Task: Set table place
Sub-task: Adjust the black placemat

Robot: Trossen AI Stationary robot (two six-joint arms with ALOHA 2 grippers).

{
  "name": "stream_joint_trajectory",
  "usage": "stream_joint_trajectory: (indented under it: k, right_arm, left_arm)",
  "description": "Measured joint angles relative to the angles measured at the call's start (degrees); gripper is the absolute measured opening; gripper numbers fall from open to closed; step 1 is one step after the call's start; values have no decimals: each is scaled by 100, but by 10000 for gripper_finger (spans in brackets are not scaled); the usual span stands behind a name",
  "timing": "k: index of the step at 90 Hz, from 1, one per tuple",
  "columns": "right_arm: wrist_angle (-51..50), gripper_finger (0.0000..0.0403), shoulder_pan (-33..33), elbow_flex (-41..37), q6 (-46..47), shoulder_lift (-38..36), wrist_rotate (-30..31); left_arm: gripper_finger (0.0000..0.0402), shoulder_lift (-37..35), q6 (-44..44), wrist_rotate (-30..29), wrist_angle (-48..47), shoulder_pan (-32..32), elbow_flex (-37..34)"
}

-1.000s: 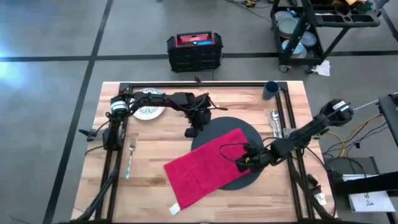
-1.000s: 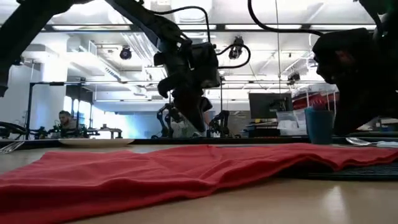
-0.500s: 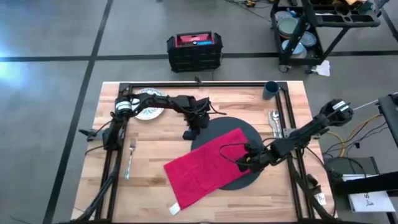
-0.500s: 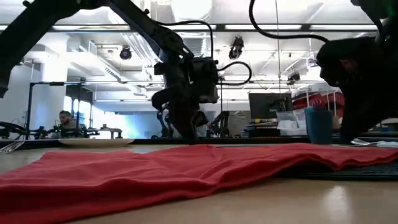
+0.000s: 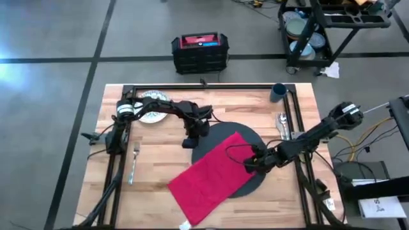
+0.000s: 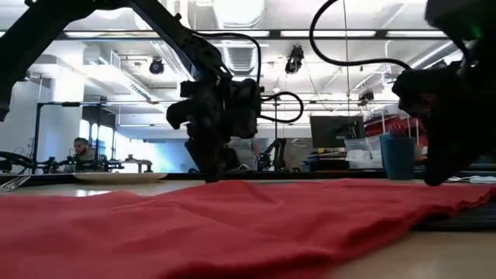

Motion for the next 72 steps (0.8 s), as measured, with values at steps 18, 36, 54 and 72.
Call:
stream_joint_trajectory:
  k: [18, 36, 54, 72]
  right_arm:
    - [13, 0, -529, -1, -569, 0, -225]
    - [13, 0, -1095, -4, -1174, 0, -460]
    - [40, 0, -1665, -5, -1763, 0, -583]
    - [180, 0, -1377, 147, -1706, -405, -439]
  left_arm:
    - [0, -5, -118, 59, 34, -171, -31]
    - [0, -7, -252, 100, 50, -166, -96]
    - [0, -15, -265, 271, -81, -165, -117]
    - [0, -469, -257, -673, 455, -113, -31]
